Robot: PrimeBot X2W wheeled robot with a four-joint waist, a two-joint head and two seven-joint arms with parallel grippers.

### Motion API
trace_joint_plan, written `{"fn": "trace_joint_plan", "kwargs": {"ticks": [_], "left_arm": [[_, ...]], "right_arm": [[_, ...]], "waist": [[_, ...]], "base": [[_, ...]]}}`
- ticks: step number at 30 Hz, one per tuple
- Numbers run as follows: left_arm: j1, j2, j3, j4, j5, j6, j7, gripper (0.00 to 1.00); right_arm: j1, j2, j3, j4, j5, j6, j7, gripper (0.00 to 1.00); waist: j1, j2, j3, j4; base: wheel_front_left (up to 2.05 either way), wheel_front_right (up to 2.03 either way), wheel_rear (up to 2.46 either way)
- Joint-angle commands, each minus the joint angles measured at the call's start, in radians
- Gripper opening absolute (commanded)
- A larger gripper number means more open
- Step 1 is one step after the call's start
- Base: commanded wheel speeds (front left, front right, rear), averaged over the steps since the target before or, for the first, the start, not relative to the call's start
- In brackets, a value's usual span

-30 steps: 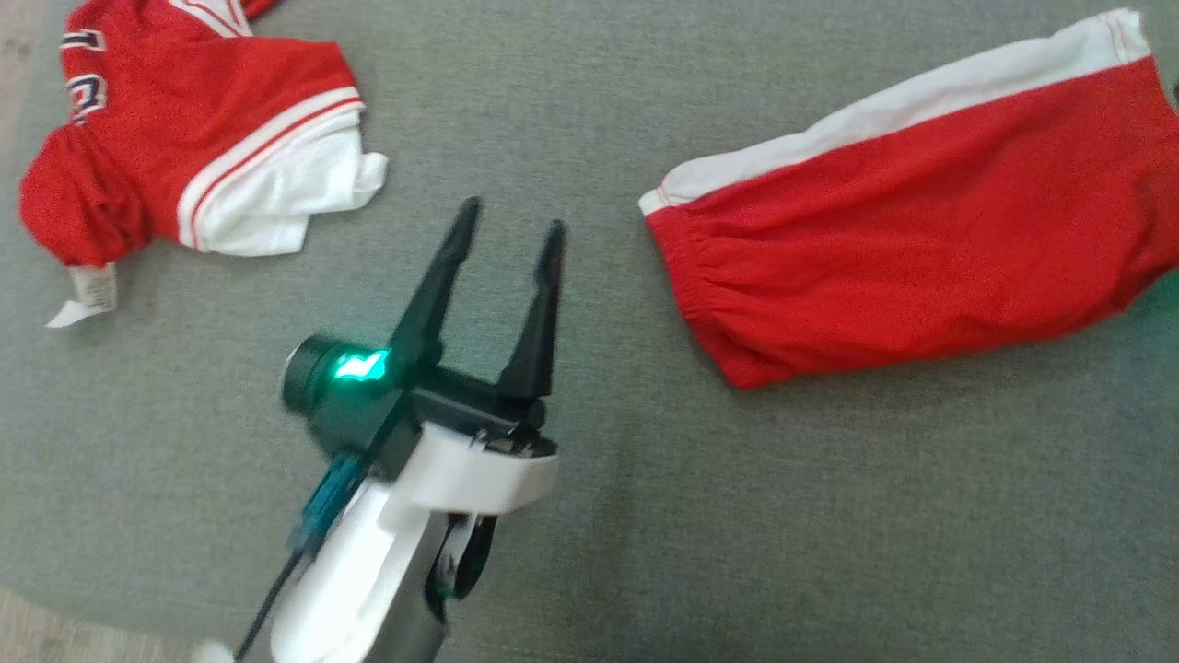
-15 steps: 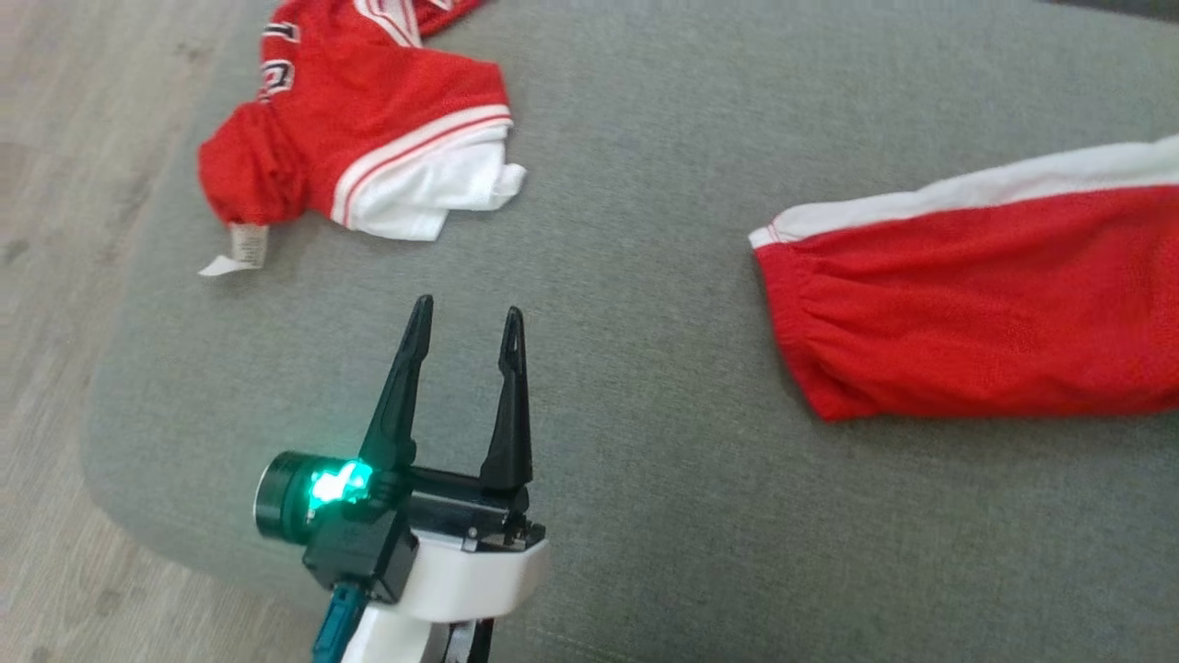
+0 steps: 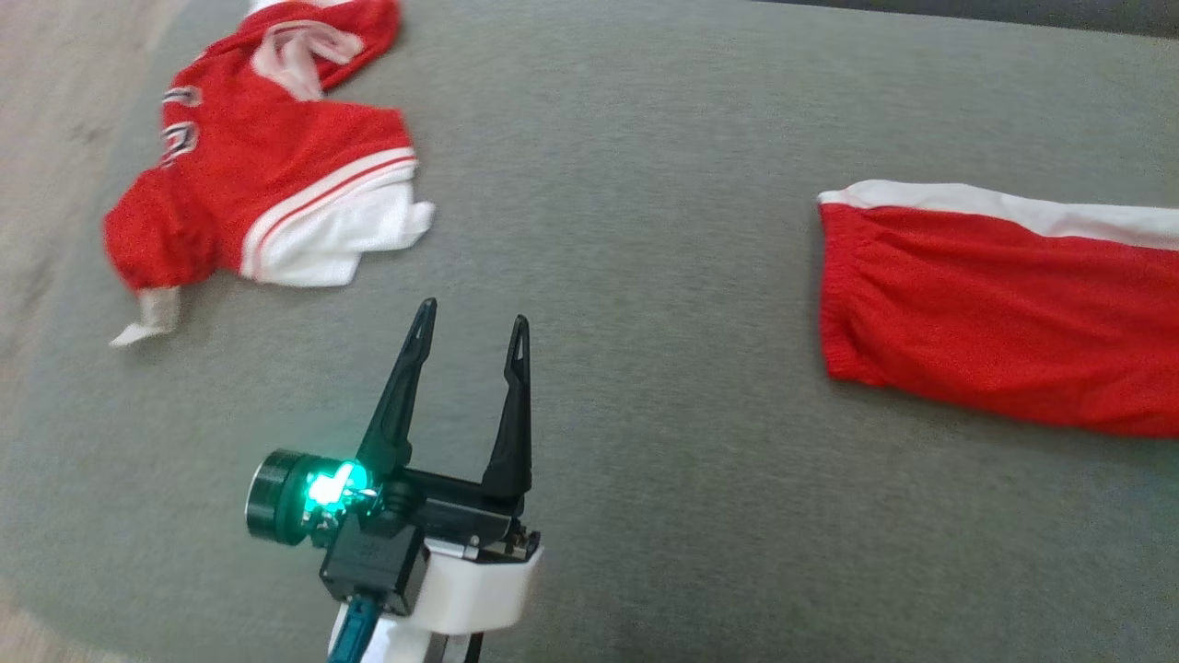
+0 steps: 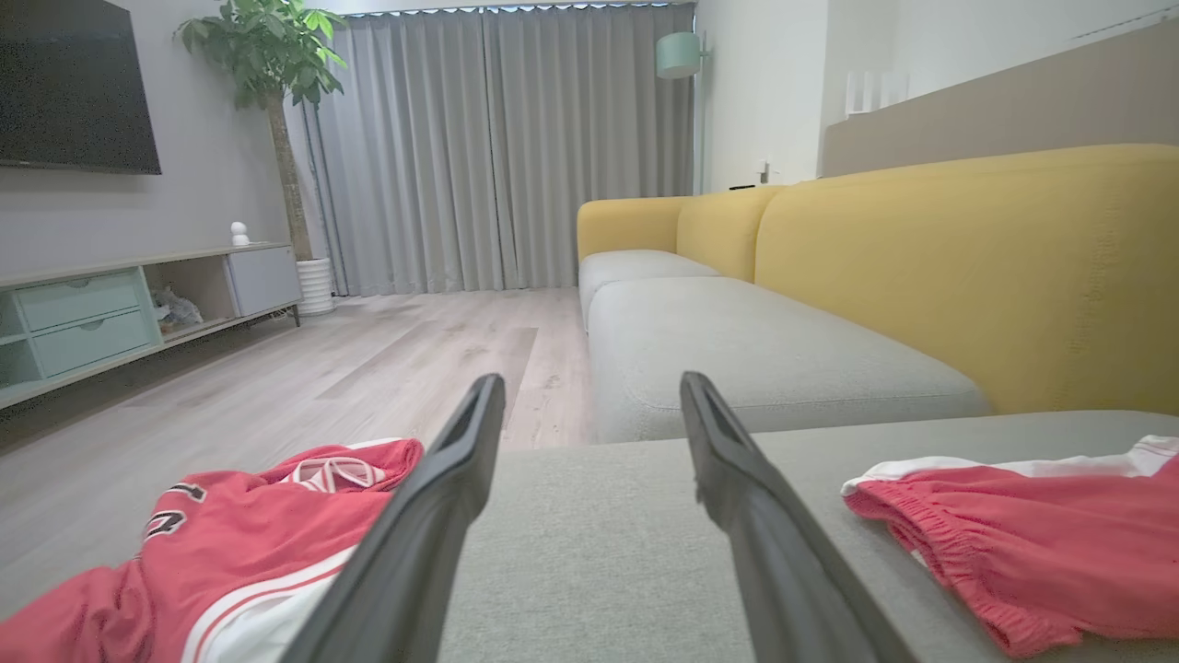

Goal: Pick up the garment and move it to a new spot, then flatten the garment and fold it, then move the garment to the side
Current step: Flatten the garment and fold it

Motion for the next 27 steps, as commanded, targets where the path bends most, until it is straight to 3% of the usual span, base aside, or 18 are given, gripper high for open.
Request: {"fn": "trace_joint_plan", "kwargs": {"ticks": [1,4,12,18,24,25,26,27], "left_arm": [[-0.005,0.000,0.036,-0.029,0.014,-0.004,-0.002,1.00],[-0.008,0.002,0.036,-0.014,0.020,-0.023,-0.002,1.00],[-0.004,0.003,0.040,0.039,0.018,-0.050,-0.002,1.00],[0.001,0.002,0.045,0.068,0.016,-0.063,-0.002,1.00],[-0.001,0.001,0.044,0.077,0.004,-0.067,-0.002,1.00],[-0.001,0.001,0.042,0.077,0.002,-0.066,-0.002,1.00],[-0.002,0.000,0.041,0.076,-0.001,-0.063,-0.002,1.00],[-0.003,0.000,0.041,0.075,-0.003,-0.060,-0.002,1.00]], "right_arm": [[0.014,-0.059,-0.011,-0.018,-0.020,0.007,-0.032,0.00],[-0.011,-0.041,-0.024,-0.047,-0.036,0.007,-0.068,0.00],[-0.095,0.079,-0.004,-0.235,-0.002,0.007,-0.091,0.00],[-0.130,0.175,0.089,-0.423,0.013,0.007,-0.049,0.00],[-0.121,0.303,0.221,-0.476,0.003,0.007,-0.007,0.00],[-0.111,0.326,0.237,-0.472,0.006,0.007,-0.001,0.46],[-0.103,0.346,0.244,-0.463,0.006,0.007,-0.004,1.00],[-0.097,0.362,0.240,-0.449,0.000,0.007,-0.021,1.00]], "waist": [[0.0000,-0.0001,-0.003,-0.070],[0.0000,-0.0001,-0.001,-0.113],[0.0000,-0.0001,-0.029,-0.171],[0.0000,-0.0001,-0.058,-0.183],[0.0000,-0.0001,-0.066,-0.155],[0.0000,-0.0001,-0.066,-0.147],[0.0000,-0.0001,-0.065,-0.141],[0.0000,-0.0001,-0.066,-0.132]], "base": [[0.00,0.00,0.00],[0.00,0.00,0.00],[0.00,0.00,0.00],[0.00,0.00,0.00],[0.00,0.00,0.00],[0.00,0.00,0.00],[0.00,0.00,0.00],[0.00,0.00,0.00]]}}
